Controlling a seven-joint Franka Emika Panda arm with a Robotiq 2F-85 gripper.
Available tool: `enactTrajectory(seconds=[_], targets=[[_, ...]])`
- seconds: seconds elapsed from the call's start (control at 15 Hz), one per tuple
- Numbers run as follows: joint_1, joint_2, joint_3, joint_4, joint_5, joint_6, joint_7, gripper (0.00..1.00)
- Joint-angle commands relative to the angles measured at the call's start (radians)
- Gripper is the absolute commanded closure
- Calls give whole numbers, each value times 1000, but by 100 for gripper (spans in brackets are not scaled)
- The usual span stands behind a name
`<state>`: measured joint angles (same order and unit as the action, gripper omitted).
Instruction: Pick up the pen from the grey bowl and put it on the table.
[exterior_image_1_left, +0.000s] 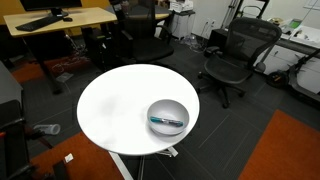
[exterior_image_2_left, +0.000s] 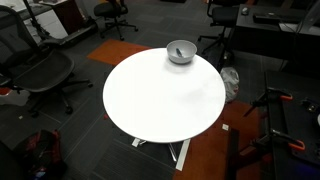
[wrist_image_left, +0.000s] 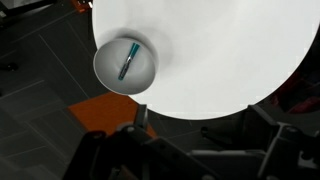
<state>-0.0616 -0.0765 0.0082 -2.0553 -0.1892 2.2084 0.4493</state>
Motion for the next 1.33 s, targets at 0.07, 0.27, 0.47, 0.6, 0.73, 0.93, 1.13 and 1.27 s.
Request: enactTrajectory(seconds=[0.07, 0.27, 0.47, 0.6, 0.73, 0.93, 1.13, 1.27], targets=[[-36, 123, -56, 76, -59, 73, 155, 0], [-43, 196, -105, 105, -53, 109, 202, 0], [-45, 263, -147, 127, -39, 145, 219, 0], [-48, 305, -168, 137, -18, 178, 208, 0], [-51, 346, -187, 144, 12, 212, 194, 0], [-59, 409, -203, 151, 70, 263, 170, 0], [-70, 470, -214, 166, 127, 282, 155, 0], [-77, 507, -221, 179, 157, 280, 148, 0]])
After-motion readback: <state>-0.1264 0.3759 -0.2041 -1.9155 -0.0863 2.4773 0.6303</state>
